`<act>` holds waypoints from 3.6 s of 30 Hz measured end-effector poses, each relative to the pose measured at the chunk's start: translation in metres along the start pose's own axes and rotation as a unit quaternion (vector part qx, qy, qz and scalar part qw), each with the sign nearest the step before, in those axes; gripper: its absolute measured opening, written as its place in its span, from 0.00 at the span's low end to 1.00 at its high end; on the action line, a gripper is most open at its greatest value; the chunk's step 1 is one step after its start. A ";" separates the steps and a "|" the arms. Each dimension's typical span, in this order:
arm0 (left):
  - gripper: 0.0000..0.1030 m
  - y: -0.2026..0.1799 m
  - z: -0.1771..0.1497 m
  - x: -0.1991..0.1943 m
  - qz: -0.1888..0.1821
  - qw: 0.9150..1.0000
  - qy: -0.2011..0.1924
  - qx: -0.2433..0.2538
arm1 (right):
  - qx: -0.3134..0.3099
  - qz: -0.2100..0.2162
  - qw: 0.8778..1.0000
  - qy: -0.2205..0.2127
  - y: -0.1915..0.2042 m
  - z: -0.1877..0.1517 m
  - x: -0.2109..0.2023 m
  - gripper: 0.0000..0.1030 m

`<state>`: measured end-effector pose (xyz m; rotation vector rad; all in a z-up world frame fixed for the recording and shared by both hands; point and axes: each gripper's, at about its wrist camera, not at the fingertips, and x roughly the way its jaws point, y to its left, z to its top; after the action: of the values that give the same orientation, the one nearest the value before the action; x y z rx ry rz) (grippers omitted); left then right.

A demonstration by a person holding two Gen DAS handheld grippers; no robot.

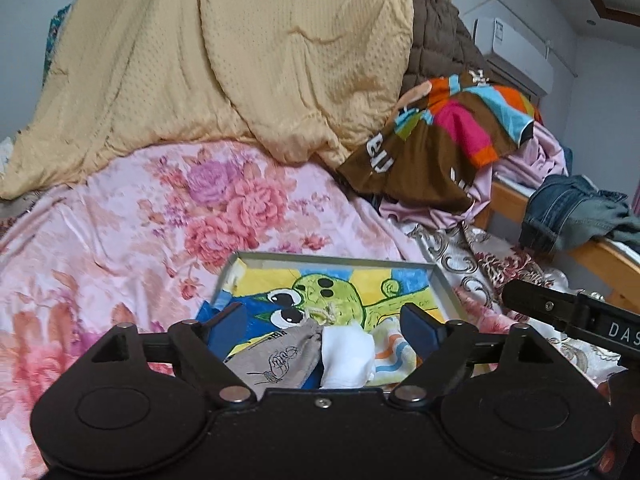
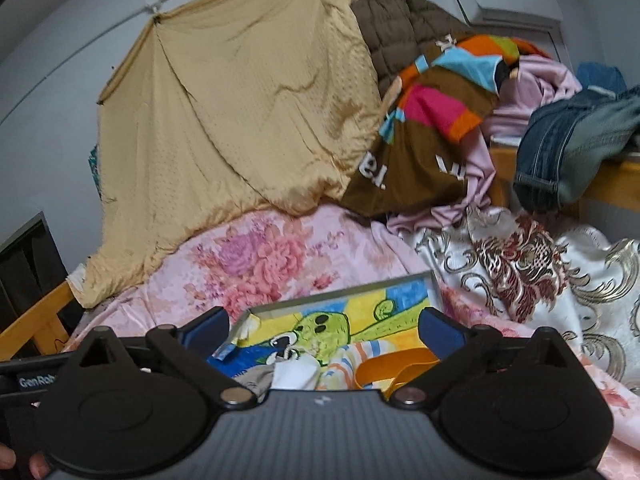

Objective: Organize soft objects
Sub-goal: 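Withdraw both open tools from the tray back toward the remaining pile, then grasp the white-blue wipes packet with the left tool while the right tool grasps the black cloth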

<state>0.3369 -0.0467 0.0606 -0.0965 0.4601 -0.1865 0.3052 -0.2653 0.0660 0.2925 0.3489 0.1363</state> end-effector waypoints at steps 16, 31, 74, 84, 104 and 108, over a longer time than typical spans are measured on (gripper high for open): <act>0.99 0.008 -0.017 -0.088 0.021 0.999 -0.036 -0.005 | -0.059 -0.006 0.998 -0.026 0.038 -0.025 -0.069 1.00; 0.99 0.016 -0.061 -0.138 0.028 0.999 -0.021 0.037 | -0.097 0.010 0.994 -0.050 0.060 -0.068 -0.104 1.00; 0.99 0.105 -0.151 -0.123 -0.021 0.989 0.092 0.112 | -0.307 0.101 0.943 0.080 0.150 -0.187 -0.105 1.00; 0.99 0.109 -0.161 -0.106 -0.042 0.981 0.103 0.156 | -0.297 0.121 0.939 0.124 0.150 -0.202 -0.085 1.00; 0.99 0.120 -0.161 -0.083 -0.060 0.981 0.101 0.153 | -0.294 0.148 0.936 0.124 0.153 -0.202 -0.083 0.91; 0.99 0.118 -0.161 -0.080 -0.068 0.980 0.099 0.157 | -0.289 0.138 0.938 0.134 0.151 -0.200 -0.086 0.91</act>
<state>0.2122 0.0764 -0.0640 0.2031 0.6170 -0.4032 0.1422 -0.0864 -0.0407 -0.2666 0.5190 0.5486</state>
